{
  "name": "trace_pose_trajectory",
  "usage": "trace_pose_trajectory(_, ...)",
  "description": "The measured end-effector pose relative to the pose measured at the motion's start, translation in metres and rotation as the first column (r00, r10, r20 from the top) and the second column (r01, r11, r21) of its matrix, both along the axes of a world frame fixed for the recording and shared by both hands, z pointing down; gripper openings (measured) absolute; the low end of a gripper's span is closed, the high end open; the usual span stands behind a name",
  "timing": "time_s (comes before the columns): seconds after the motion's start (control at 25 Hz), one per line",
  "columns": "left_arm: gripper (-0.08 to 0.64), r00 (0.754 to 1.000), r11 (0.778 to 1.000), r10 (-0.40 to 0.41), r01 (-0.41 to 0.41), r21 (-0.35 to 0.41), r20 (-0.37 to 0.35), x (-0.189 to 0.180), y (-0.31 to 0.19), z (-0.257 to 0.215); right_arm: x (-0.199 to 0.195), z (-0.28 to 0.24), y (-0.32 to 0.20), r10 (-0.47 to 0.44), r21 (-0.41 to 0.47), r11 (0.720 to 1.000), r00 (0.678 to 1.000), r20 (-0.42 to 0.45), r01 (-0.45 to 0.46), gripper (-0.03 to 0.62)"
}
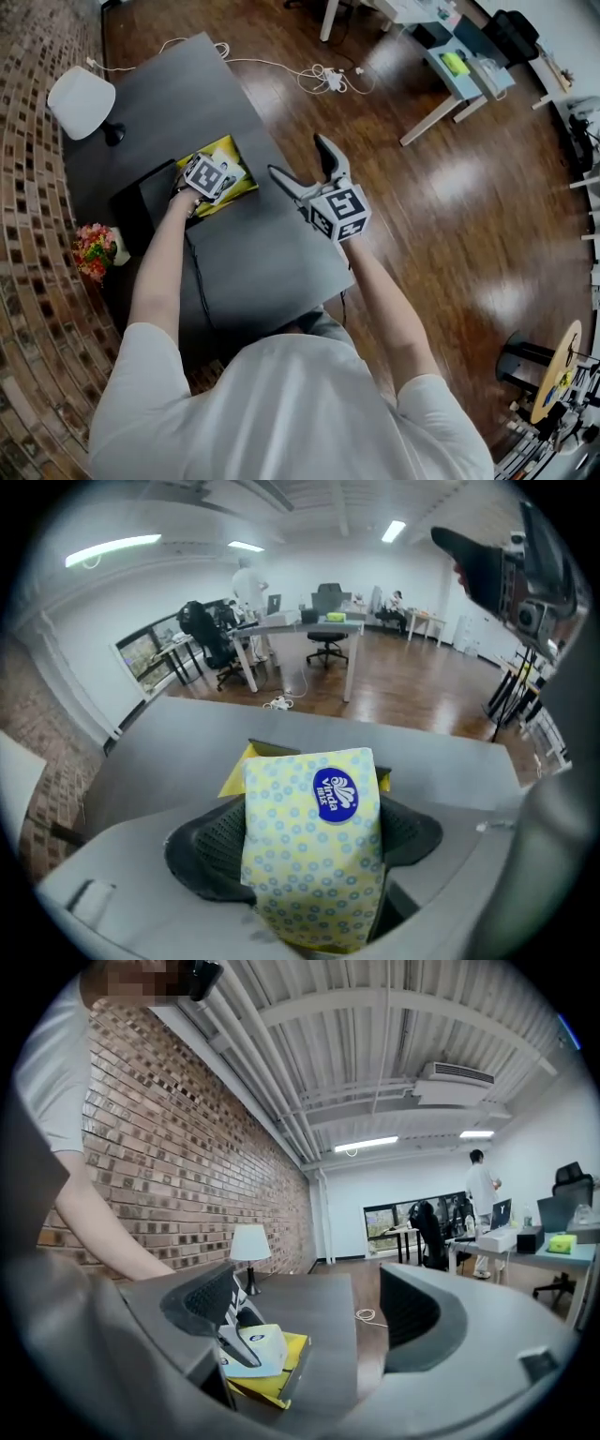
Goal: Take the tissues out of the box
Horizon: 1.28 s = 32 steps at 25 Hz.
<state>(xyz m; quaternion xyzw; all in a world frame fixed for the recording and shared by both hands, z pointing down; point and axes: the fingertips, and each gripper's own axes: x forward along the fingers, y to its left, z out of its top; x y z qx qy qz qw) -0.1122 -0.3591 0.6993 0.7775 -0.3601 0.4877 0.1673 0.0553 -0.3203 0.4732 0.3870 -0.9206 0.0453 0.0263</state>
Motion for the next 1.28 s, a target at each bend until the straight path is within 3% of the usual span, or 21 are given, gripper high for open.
trace_pose_trajectory(0.28, 0.391, 0.994, 0.983, -0.098, 0.105, 0.148, -0.054, -0.016, 0.014, -0.042, -0.023, -0.001, 0.019, -0.044, 0.012, 0.999, 0.999, 0.006, 0.043, 0.485)
trace_pose_trajectory(0.56, 0.391, 0.963, 0.933, -0.194, 0.24, 0.267, -0.188, -0.027, 0.04, -0.095, -0.029, -0.014, 0.034, -0.045, 0.024, 0.999, 0.998, 0.038, 0.044, 0.485)
trace_pose_trajectory(0.96, 0.391, 0.875, 0.801, -0.286, 0.442, 0.404, -0.391, -0.052, 0.111, -0.174, -0.045, -0.026, 0.064, -0.089, 0.059, 0.995, 0.995, 0.043, 0.086, 0.485)
trace_pose_trajectory(1.28, 0.391, 0.828, 0.672, -0.329, 0.543, 0.504, -0.454, -0.083, 0.179, -0.219, -0.063, -0.042, 0.09, -0.092, 0.091, 0.992, 0.992, 0.087, 0.084, 0.486)
